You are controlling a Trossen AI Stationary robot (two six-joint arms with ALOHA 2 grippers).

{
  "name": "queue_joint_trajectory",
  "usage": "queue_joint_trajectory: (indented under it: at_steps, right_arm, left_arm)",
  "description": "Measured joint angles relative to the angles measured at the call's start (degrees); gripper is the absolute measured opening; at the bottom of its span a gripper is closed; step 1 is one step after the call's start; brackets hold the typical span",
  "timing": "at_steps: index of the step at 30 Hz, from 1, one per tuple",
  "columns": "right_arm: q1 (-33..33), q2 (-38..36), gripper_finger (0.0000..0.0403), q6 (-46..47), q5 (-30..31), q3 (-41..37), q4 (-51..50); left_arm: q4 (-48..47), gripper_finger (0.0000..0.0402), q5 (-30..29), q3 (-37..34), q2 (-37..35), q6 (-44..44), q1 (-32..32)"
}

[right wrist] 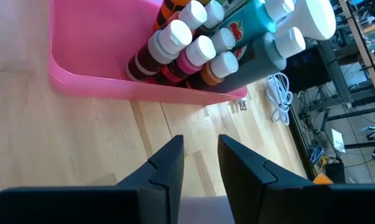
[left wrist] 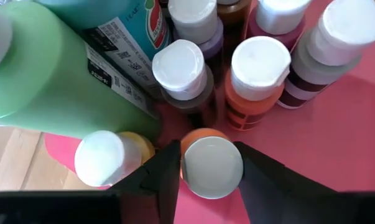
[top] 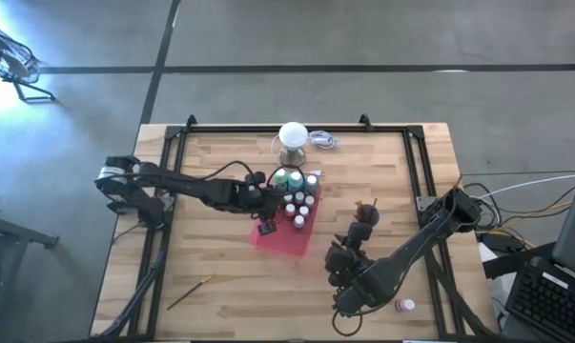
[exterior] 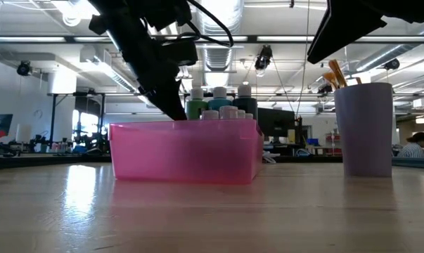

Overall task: Pick & Place Paint Supplies
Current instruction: Put the small orange paint bottle into the red bin

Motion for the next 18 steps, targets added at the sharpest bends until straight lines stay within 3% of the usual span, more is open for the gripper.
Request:
queue_joint_trajectory:
  at_steps: [11, 18]
  right_arm:
    - [0.0, 0.0, 0.0078, 0.0, 0.0, 0.0, 0.1]
    - [0.0, 0.0, 0.0072, 0.0, 0.0, 0.0, 0.2]
  left_arm:
    - [0.5, 0.0176, 0.3, -0.2, 0.2, 2.8, 0.0]
    - [0.7, 0.0177, -3.6, -0.2, 0.2, 3.2, 0.0]
